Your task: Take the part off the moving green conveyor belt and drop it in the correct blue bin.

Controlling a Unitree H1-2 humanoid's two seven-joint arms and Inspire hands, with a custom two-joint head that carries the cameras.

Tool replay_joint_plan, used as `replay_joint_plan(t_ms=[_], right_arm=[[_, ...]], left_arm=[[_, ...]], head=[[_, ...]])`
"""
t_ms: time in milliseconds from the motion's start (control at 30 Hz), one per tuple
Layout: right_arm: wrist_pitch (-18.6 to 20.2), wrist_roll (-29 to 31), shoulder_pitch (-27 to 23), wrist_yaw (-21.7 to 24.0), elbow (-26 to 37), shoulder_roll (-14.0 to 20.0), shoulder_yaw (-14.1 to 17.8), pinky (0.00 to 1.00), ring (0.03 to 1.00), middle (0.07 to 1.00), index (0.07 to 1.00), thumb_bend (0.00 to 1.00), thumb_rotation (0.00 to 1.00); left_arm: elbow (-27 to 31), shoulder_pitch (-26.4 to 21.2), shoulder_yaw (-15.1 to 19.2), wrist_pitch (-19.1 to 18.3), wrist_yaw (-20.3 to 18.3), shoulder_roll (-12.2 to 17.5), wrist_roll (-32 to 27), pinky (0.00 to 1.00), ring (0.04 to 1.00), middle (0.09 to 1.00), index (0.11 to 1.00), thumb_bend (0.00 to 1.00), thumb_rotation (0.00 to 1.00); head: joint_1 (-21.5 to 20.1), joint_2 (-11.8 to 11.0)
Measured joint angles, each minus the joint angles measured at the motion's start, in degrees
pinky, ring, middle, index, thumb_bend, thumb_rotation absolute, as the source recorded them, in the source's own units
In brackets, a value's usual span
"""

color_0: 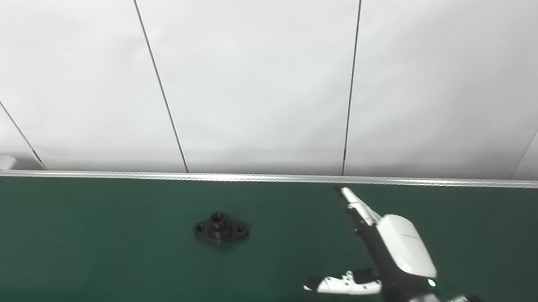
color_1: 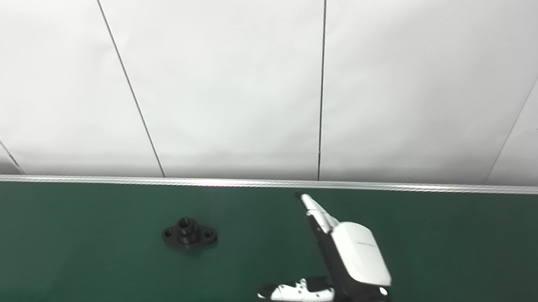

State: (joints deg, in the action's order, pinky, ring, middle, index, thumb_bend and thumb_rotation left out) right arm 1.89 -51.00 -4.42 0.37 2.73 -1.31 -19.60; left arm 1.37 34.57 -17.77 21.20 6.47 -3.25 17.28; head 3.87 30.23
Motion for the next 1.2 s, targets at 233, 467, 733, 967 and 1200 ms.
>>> replay_joint_plan(t_ms=[233,467,733,967,1200], right_arm=[[2.33,-3.48,-6.56,-0.96,-7.98,-0.66,-3.55,0.7,0.842,0.921,0.946,0.97,0.69],[3.36,-5.46,-12.22,-2.99,-16.62,-1.72,-6.73,0.69,0.83,0.906,0.947,0.99,0.71],[5.37,-6.02,-18.5,-4.12,-24.06,-2.06,-8.86,0.69,0.831,0.901,0.925,0.98,0.67],[5.42,-5.87,-22.89,-4.97,-28.72,-1.96,-10.76,0.7,0.827,0.898,0.91,0.98,0.64],[5.41,-5.74,-25.41,-4.99,-31.53,-1.13,-12.22,0.71,0.832,0.899,0.907,0.96,0.62]], left_arm=[[0.08,0.05,-0.37,-0.02,-0.1,0.13,-0.17,1.0,1.0,1.0,1.0,0.57,0.97],[0.24,0.15,-0.73,-0.03,-0.83,0.3,-0.72,1.0,1.0,1.0,1.0,0.52,0.96],[0.27,0.17,-0.96,-0.05,-0.92,0.38,-0.62,1.0,1.0,1.0,1.0,0.49,0.92],[1.0,0.57,-1.76,-1.82,-1.81,0.78,-2.57,1.0,1.0,1.0,1.0,0.53,0.9],[1.75,1.21,-2.56,-2.18,-1.89,1.18,-3.81,1.0,1.0,1.0,1.0,0.53,0.87]], head=[[0.7,0.09],[1.32,0.26],[2.02,0.35],[2.81,0.53],[3.69,0.97]])
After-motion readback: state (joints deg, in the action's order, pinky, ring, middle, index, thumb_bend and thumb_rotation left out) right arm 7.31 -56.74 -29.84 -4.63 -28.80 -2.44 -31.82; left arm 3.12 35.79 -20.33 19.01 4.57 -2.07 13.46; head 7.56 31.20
